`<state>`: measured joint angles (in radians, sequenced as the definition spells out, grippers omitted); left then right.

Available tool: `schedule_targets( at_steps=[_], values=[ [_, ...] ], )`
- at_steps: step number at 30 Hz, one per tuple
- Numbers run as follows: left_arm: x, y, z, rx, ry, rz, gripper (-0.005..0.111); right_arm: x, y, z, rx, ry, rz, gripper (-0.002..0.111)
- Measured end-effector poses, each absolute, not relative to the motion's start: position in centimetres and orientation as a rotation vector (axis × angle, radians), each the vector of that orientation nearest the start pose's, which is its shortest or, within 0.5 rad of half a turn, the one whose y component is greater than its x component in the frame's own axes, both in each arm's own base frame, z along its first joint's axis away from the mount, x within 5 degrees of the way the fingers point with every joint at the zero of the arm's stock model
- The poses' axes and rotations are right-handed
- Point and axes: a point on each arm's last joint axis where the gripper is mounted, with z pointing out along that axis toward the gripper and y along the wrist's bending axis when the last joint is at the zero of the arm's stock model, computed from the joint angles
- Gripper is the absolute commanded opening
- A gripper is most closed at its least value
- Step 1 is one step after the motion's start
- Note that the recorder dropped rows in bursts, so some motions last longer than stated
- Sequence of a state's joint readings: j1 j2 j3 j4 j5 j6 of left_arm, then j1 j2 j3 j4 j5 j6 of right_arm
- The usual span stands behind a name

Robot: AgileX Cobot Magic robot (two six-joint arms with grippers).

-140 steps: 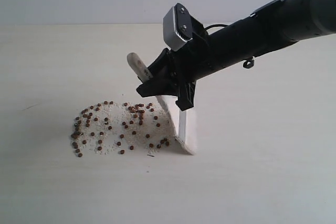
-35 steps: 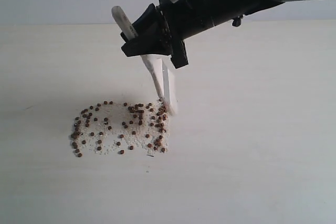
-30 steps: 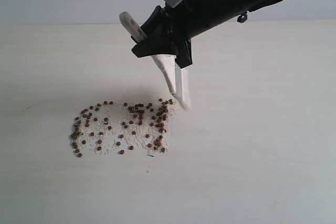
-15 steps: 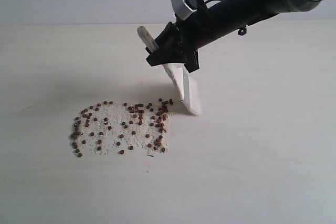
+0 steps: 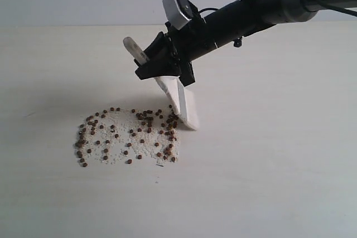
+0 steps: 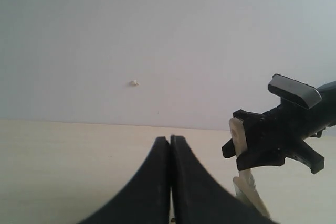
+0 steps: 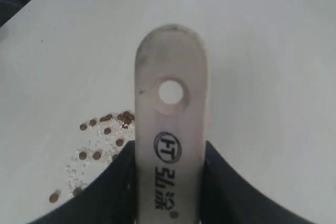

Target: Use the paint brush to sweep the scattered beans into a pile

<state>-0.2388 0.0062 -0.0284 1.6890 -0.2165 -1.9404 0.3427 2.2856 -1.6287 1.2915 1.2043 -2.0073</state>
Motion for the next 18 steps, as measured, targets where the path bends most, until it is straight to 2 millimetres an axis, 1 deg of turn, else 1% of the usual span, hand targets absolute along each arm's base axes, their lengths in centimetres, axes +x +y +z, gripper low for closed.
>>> schedule_targets(
  at_steps=[4, 10, 15, 17, 18],
  values=[
    [4.7, -3.1, 22.0, 0.169, 1.504, -0.552, 0.000, 39.8, 23.6, 16.1, -1.577, 1.432, 1.126, 0.000],
    [4.7, -3.1, 22.0, 0.169, 1.504, -0.552, 0.000, 39.1, 25.2, 16.1, -1.584, 1.424, 1.121, 0.000],
    [4.7, -3.1, 22.0, 0.169, 1.504, -0.552, 0.000, 39.2, 25.2, 16.2, -1.571, 1.435, 1.108, 0.000],
    [4.7, -3.1, 22.0, 0.169, 1.504, -0.552, 0.000, 39.2, 25.1, 17.0, -1.579, 1.431, 1.087, 0.000],
    [4.7, -3.1, 22.0, 0.169, 1.504, -0.552, 0.000, 39.0, 25.0, 18.1, -1.586, 1.424, 1.070, 0.000]
  ],
)
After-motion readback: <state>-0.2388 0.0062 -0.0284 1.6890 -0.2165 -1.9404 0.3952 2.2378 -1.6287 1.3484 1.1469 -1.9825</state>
